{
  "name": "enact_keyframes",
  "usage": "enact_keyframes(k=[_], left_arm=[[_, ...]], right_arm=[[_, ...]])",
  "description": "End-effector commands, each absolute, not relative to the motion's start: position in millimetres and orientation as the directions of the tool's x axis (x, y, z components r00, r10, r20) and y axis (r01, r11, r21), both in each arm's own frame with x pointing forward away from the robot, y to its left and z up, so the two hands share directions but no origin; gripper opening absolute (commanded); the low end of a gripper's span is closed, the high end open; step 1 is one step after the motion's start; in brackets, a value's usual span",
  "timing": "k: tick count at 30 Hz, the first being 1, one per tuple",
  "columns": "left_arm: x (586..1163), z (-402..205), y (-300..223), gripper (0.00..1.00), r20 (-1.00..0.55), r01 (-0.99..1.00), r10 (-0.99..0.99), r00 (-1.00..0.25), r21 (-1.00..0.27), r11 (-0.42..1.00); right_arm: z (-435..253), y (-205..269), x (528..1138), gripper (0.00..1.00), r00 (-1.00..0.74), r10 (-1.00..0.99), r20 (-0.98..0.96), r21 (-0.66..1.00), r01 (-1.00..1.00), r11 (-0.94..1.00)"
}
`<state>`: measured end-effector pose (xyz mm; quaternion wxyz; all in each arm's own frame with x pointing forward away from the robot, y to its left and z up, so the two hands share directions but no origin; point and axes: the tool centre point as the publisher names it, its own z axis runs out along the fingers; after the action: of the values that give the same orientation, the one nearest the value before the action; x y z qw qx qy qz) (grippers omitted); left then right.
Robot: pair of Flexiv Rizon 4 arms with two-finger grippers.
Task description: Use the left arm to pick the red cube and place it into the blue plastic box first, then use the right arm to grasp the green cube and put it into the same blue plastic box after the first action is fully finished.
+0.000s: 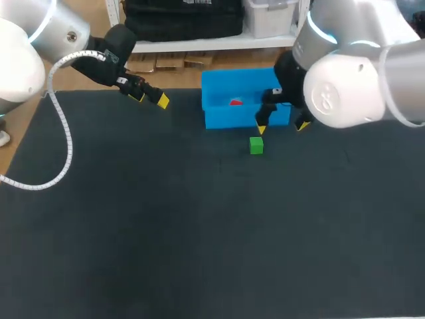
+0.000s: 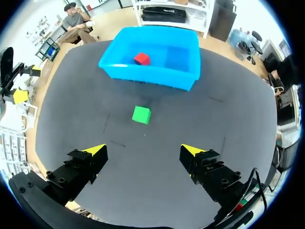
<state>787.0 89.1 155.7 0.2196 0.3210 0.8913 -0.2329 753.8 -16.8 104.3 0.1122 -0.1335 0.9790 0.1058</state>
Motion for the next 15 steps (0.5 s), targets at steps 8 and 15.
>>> enact_keyframes(k=[8,15], left_arm=[[788,155,90,1.00,-0.542,0.677,0.471,-0.696,-0.275,0.683],[788,155,90,1.00,-0.542,0.677,0.471,-0.696,-0.275,0.683]], right_arm=[[97,5,772,1.00,-0.957,-0.221,-0.186,0.155,-0.251,0.956],[90,12,781,1.00,-0.967,-0.199,-0.158,0.144,-0.222,0.964]])
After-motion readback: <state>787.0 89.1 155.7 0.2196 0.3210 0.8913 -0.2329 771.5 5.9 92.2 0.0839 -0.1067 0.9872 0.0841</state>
